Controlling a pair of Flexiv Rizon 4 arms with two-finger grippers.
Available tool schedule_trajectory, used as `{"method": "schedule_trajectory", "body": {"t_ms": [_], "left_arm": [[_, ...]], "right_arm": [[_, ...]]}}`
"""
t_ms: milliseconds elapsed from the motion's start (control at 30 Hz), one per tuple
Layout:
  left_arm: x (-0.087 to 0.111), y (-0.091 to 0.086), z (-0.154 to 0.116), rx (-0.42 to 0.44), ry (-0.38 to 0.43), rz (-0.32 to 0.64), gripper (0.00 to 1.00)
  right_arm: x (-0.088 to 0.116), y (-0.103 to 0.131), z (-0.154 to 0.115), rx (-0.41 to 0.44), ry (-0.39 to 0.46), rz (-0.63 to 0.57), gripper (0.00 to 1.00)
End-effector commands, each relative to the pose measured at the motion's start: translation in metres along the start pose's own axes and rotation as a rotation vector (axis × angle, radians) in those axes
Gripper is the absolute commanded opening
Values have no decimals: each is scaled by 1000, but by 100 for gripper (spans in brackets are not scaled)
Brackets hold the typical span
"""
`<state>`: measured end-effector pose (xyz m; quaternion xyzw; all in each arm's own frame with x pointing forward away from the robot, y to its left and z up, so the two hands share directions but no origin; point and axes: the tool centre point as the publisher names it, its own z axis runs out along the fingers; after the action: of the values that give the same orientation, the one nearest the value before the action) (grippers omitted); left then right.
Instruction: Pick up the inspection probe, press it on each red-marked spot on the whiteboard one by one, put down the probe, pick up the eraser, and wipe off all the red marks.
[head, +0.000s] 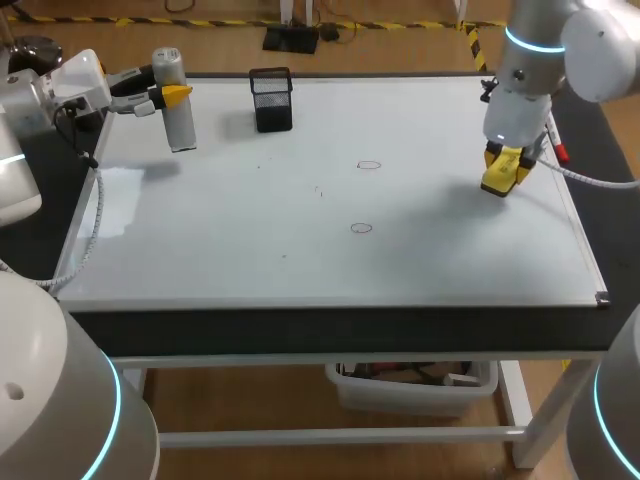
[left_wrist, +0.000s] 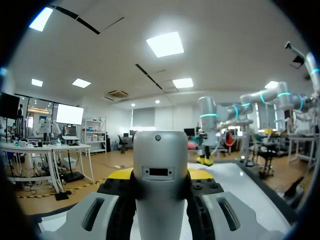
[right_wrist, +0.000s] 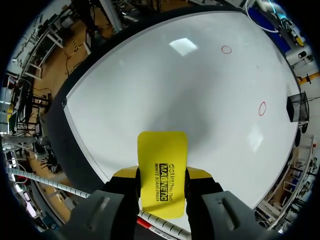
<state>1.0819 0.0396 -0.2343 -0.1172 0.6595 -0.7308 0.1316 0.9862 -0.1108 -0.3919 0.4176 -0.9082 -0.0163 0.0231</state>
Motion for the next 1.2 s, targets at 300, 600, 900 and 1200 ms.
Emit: {"method": "schedule_trajectory", "body": {"t_ms": [300, 600, 900, 1200], "left_arm": [[0, 0, 0, 3, -1, 2, 0], [25, 0, 25, -6, 37, 9, 0], [62, -3, 69, 30, 145, 7, 0], [107, -3, 134, 38, 257, 15, 0]], "right_arm": [[1, -1, -1, 1, 0, -2, 0], [1, -1, -1, 1, 0, -2, 0], [1, -1, -1, 1, 0, -2, 0], [1, -1, -1, 1, 0, -2, 0]]}}
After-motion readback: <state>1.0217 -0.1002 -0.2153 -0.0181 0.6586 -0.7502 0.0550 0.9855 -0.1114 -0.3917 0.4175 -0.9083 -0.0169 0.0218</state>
